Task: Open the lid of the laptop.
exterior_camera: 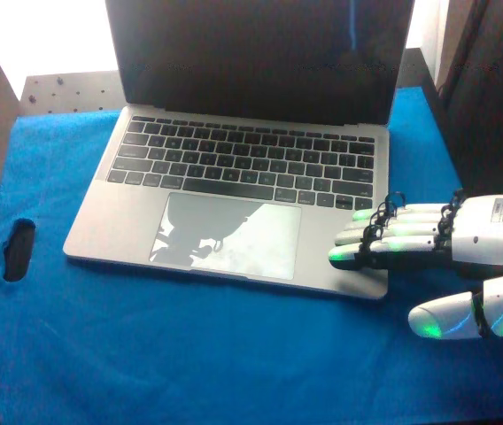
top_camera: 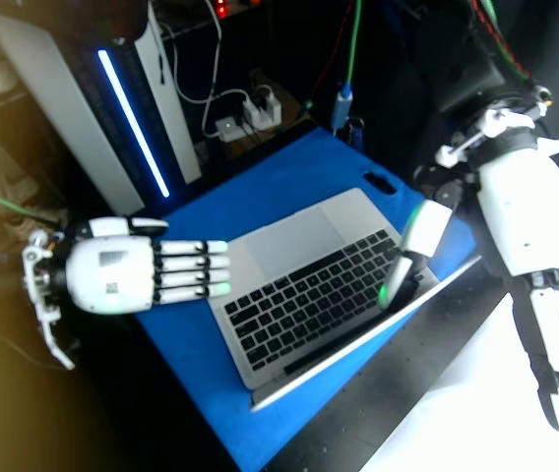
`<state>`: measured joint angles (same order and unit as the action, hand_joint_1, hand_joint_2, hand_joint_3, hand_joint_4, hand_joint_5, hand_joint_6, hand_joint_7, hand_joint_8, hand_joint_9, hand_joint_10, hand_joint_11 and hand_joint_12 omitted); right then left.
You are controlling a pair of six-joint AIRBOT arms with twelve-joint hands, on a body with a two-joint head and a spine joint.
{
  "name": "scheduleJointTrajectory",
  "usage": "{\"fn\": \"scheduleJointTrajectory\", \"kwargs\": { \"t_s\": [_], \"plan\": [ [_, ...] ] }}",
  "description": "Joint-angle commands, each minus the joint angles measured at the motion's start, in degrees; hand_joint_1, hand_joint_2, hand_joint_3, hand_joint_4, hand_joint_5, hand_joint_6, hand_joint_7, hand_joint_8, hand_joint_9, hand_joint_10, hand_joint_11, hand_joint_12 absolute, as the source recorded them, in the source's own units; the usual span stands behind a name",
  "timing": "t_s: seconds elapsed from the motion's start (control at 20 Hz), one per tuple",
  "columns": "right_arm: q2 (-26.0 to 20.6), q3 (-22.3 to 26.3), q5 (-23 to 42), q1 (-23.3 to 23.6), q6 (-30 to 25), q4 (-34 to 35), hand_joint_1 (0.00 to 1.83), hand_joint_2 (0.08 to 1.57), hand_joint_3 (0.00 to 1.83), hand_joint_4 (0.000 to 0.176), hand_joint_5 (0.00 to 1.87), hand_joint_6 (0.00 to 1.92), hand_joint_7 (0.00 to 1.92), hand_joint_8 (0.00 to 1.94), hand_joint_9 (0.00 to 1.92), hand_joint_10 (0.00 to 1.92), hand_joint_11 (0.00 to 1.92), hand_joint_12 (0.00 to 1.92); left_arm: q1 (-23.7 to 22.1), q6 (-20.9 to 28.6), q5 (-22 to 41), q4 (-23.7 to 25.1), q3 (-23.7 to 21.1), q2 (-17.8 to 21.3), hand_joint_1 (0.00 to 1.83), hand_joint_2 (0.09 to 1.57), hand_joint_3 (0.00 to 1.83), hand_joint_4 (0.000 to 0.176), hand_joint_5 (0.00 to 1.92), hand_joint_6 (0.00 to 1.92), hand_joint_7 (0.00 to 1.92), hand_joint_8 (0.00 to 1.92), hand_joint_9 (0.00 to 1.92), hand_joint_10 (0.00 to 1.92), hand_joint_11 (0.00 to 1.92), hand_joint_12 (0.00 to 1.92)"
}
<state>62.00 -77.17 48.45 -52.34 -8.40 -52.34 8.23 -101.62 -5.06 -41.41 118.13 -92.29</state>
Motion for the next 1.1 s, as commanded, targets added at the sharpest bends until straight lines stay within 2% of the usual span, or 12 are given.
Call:
{"fn": "scheduleJointTrajectory", "kwargs": {
  "t_s": [0.0,0.05,0.2,0.3,0.45,0.55,0.65,0.7,0.75,0.8,0.95,1.05],
  "plan": [
    [0.9,0.3,1.9,0.2,-0.9,0.0,0.00,1.48,0.01,0.000,0.05,0.00,0.02,0.00,0.00,0.00,0.00,0.00,-0.4,0.0,5.9,0.0,0.0,0.3,0.61,1.09,0.00,0.127,0.00,0.00,0.00,0.00,0.00,0.00,0.00,0.00],
    [0.9,0.3,1.9,0.2,-0.9,0.0,0.00,1.48,0.01,0.000,0.05,0.00,0.02,0.00,0.00,0.00,0.00,0.00,-0.2,0.0,6.7,0.9,-1.4,1.0,0.61,1.09,0.00,0.127,0.00,0.00,0.00,0.00,0.00,0.00,0.00,0.00],
    [0.9,0.6,1.9,0.2,-0.9,0.1,0.00,1.48,0.01,0.000,0.06,0.00,0.02,0.00,0.00,0.00,0.00,0.00,1.3,0.0,12.2,1.4,-9.5,5.9,0.55,1.09,0.00,0.171,0.00,0.00,0.00,0.00,0.00,0.00,0.00,0.00],
    [0.9,0.7,1.9,0.2,-0.9,0.4,0.00,1.48,0.00,0.000,0.06,0.00,0.02,0.00,0.00,0.00,0.00,0.00,2.2,2.2,16.4,5.4,-15.0,9.1,0.54,1.06,0.00,0.176,0.00,0.00,0.00,0.00,0.00,0.00,0.00,0.00],
    [0.9,0.9,1.9,0.2,-0.9,0.5,0.00,1.47,0.00,0.000,0.08,0.01,0.03,0.01,0.00,0.00,0.00,0.00,4.3,12.4,25.2,16.5,-23.3,14.2,0.58,1.03,0.00,0.109,0.00,0.00,0.00,0.00,0.00,0.00,0.00,0.00],
    [0.9,1.1,1.9,0.2,-0.9,1.0,0.00,1.47,0.00,0.000,0.08,0.01,0.04,0.01,0.00,0.00,0.00,0.00,5.8,21.9,30.4,23.9,-26.4,16.5,0.46,0.95,0.00,0.141,0.00,0.00,0.00,0.00,0.00,0.00,0.00,0.00],
    [0.9,1.3,1.9,0.2,-0.9,1.5,0.00,1.47,0.00,0.000,0.08,0.01,0.04,0.00,0.00,0.00,0.00,0.00,7.3,29.2,36.0,29.0,-29.5,18.9,0.61,0.94,0.00,0.135,0.00,0.00,0.00,0.00,0.00,0.00,0.00,0.00],
    [0.9,1.3,1.9,0.2,-0.9,1.9,0.00,1.47,0.00,0.000,0.09,0.01,0.05,0.01,0.00,0.00,0.01,0.00,7.7,29.7,37.9,30.1,-31.2,20.2,0.71,0.98,0.01,0.085,0.00,0.00,0.00,0.00,0.00,0.00,0.00,0.00],
    [0.9,1.4,1.9,0.2,-0.9,2.8,0.00,1.47,0.00,0.000,0.09,0.01,0.03,0.00,0.00,0.00,0.02,0.01,8.2,29.7,40.4,31.8,-34.0,22.3,0.84,1.01,0.02,0.003,0.00,0.00,0.00,0.00,0.00,0.00,0.00,0.00],
    [0.9,1.4,1.9,0.2,-0.9,3.6,0.00,1.47,0.00,0.000,0.09,0.01,0.04,0.00,0.00,0.00,0.01,0.00,8.9,29.7,42.5,32.6,-36.1,24.0,0.90,1.02,0.02,0.000,0.00,0.00,0.00,0.00,0.00,0.00,0.00,0.00],
    [0.8,1.6,3.3,0.2,-0.9,8.4,0.00,1.47,0.00,0.000,0.04,0.00,0.03,0.00,0.00,0.00,0.00,0.00,13.4,29.8,53.5,33.5,-43.9,29.7,0.87,1.04,0.01,0.000,0.00,0.00,0.00,0.00,0.00,0.00,0.00,0.00],
    [-0.1,1.6,5.2,0.2,-0.9,12.4,0.00,1.49,0.01,0.000,0.03,0.00,0.03,0.00,0.00,0.00,0.00,0.00,17.9,30.5,61.6,33.5,-48.1,32.7,1.05,1.07,0.02,0.085,0.00,0.00,0.00,0.00,0.00,0.00,0.00,0.00]
  ]
}}
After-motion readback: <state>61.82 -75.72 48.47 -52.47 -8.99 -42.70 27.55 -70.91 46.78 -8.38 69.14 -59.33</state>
